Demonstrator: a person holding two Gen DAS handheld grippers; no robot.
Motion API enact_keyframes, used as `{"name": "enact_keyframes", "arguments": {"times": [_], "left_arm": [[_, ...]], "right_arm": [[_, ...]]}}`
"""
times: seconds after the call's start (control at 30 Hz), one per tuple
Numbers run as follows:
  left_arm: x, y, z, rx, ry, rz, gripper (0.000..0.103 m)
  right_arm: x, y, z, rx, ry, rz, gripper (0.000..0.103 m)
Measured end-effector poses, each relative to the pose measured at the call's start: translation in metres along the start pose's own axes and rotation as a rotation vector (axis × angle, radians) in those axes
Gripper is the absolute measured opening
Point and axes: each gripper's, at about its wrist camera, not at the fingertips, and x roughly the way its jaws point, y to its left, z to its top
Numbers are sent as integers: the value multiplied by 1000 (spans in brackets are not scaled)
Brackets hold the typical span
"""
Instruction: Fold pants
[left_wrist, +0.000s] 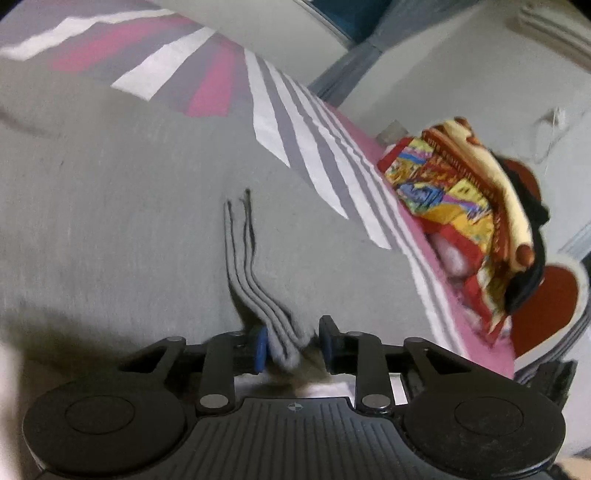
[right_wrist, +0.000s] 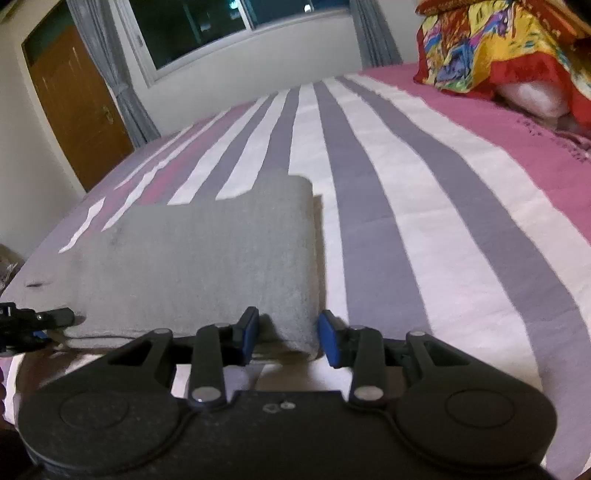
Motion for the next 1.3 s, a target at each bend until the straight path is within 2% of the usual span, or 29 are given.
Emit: {"name": "enact_keyframes", "arguments": {"times": [0.07,0.23,0.3,0.47,0.63,0.73,0.83,0.93,1.03,1.1,1.17,1.2,1.27,1.3], "left_arm": [[4,6,11,-1,11,16,29],[21,12,33,1,18,23,29],[33,17,46,-5,18,25,29],[69,13,78,10,21,47,29],[85,16,86,-2,26,52,29],[76,12,81,-7,24,51,29],[50,4,64,13,12,38,29],[32,0,39,77,31,78,29],[6,-2,23,60,-10,56,29],[2,-2,14,53,-3,71,29],[4,-5,11,86,4,97,29],[1,-5,13,62,2,100,29],[-13,-10,14,55,-33,103,29],[-26,-13,13,64,-82,116,35]], "right_arm": [[8,-1,4,-10,18,-6,36],[25,-10,30,27,-1,1,36],[43,-11,45,13,18,-41,36],[84,-12,86,20,35,-70,36],[109,-10,99,13,52,-79,40],[101,-9,91,11,48,-76,40],[79,-9,78,1,65,-68,40],[51,-10,50,-9,83,-50,41],[21,-3,27,-43,63,-67,41],[2,-2,20,-28,32,-49,42],[3,-1,9,-46,57,-69,44],[3,0,7,-65,56,-82,44],[-11,5,9,-69,10,-124,46],[-19,7,9,-76,-22,-124,46]]}}
